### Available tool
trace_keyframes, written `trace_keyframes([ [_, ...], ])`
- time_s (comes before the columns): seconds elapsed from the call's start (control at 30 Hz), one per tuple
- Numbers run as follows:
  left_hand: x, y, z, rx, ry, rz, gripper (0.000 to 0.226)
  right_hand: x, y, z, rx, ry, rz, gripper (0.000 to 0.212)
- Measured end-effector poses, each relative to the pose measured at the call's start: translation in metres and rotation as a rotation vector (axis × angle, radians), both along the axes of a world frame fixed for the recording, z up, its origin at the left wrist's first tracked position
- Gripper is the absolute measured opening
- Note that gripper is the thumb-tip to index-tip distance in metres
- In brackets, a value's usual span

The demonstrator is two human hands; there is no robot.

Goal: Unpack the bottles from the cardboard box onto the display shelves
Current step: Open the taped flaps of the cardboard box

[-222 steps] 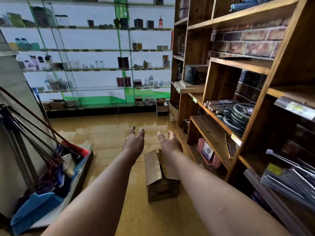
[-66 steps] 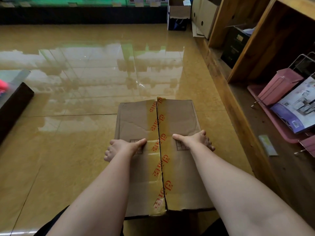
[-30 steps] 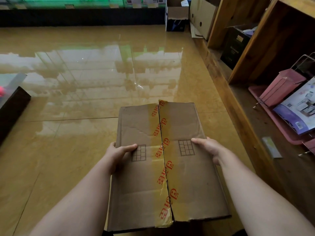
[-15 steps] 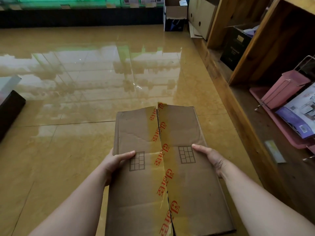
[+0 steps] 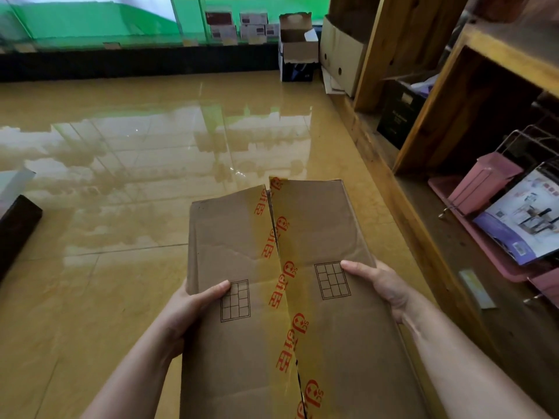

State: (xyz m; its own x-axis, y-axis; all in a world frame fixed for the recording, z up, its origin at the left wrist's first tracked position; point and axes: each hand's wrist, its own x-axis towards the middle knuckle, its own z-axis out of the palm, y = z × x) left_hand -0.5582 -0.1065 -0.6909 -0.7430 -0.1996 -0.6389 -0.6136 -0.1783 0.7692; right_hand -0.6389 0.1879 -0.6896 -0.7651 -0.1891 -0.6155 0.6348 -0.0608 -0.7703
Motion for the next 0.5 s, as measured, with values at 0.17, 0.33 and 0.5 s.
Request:
trace_keyframes([
  [0.17,-0.028,-0.020,0.074,-0.057,0.010,0.000,0.066,-0.019,-0.023,0.068,0.016,0.044,-0.006,0.042],
  [0.33,-0.047,-0.052,0.199,-0.109,-0.007,0.007,0.089,-0.038,-0.051,0.185,-0.002,0.063,0.038,0.043],
  [0.5,-0.059,-0.075,0.353,-0.147,0.035,0.028,0.062,-0.052,-0.077,0.330,-0.012,0.093,0.053,0.044],
])
